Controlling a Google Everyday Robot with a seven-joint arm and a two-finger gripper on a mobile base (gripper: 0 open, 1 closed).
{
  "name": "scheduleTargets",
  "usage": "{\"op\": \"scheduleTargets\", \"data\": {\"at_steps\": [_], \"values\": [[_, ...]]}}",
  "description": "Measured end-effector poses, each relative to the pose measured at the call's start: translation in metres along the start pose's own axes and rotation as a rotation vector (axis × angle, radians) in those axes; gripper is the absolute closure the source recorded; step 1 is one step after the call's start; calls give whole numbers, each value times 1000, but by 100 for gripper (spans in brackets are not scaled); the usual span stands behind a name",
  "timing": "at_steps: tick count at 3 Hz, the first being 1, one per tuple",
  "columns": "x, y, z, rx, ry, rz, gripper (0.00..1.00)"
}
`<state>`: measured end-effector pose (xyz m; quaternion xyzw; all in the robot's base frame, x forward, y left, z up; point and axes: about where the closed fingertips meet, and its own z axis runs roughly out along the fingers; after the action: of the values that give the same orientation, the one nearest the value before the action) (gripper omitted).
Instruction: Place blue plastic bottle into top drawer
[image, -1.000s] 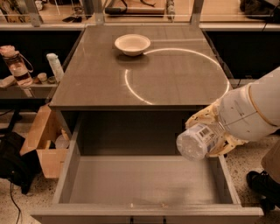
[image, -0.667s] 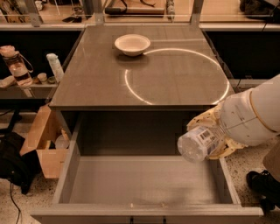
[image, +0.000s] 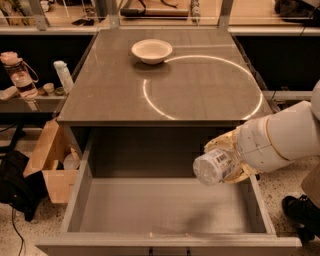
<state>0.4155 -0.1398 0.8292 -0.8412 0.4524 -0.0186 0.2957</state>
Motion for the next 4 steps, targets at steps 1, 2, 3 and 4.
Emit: {"op": "scheduleTargets", "data": {"at_steps": [1, 2, 3, 4], "values": [[5, -6, 34, 10, -29, 11, 100], [12, -1, 75, -18, -61, 42, 100], [16, 9, 98, -57, -84, 71, 100], [20, 32, 121, -107, -107, 117, 100]]}}
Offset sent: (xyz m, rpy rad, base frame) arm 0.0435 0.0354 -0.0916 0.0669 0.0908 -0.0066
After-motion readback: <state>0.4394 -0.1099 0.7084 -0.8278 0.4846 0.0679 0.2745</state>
